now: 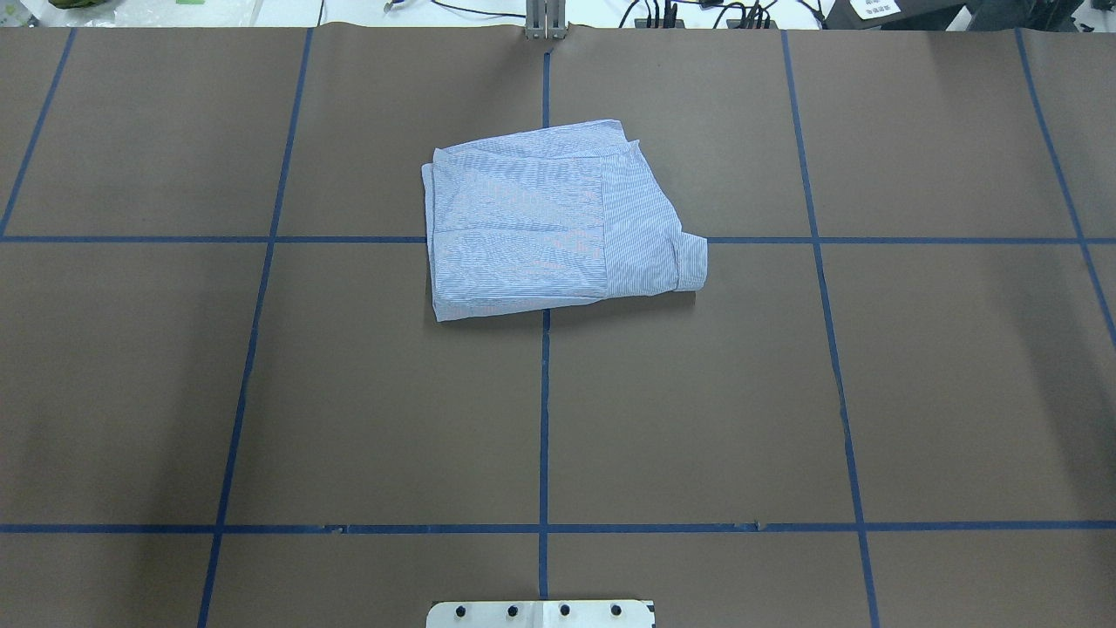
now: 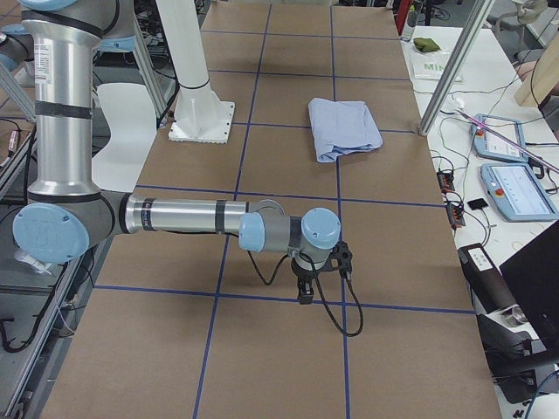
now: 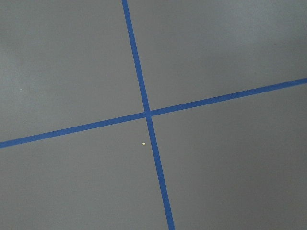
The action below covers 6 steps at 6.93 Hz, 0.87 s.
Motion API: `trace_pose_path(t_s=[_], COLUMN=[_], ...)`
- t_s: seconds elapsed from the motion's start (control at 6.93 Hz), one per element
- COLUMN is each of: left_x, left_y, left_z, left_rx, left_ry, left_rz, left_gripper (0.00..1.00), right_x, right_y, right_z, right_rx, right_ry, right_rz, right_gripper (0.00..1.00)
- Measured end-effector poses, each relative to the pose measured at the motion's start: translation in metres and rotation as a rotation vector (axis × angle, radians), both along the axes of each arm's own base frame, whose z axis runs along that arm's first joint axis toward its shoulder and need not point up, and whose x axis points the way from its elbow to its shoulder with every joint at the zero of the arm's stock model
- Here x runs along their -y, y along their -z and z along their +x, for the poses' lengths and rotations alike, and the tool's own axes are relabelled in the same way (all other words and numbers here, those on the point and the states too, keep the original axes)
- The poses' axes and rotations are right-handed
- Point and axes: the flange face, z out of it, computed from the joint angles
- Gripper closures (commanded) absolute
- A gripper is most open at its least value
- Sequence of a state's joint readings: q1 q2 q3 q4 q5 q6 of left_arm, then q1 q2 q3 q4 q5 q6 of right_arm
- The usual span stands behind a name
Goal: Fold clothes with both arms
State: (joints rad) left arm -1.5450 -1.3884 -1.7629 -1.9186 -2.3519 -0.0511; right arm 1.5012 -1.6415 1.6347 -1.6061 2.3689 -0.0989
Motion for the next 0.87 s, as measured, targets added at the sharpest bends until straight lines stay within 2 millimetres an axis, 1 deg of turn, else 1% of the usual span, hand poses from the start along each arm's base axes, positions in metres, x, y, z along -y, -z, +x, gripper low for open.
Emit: trace_pose_path(t_s=[0.29, 0.58, 0.87], left_x=[0.004, 0.008, 0.009], left_y=[0.004, 0.009, 0.011], left_z=[0.0, 0.0, 0.0], left_rx=[0.005, 0.005, 0.006], left_ry=[0.002, 0.003, 0.002], left_rz=[0.012, 0.024, 0.037], left_gripper=[0.0, 0.0, 0.0], right_x=[0.003, 0.009, 0.01], right_y=[0.003, 0.008, 0.012], right_z=[0.0, 0.002, 0.003], right_rx=[-0.006, -0.029, -0.037], right_ry=[-0.034, -0.14, -0.171], right_rz=[-0.014, -0.023, -0.003], right_gripper=[0.0, 0.0, 0.0])
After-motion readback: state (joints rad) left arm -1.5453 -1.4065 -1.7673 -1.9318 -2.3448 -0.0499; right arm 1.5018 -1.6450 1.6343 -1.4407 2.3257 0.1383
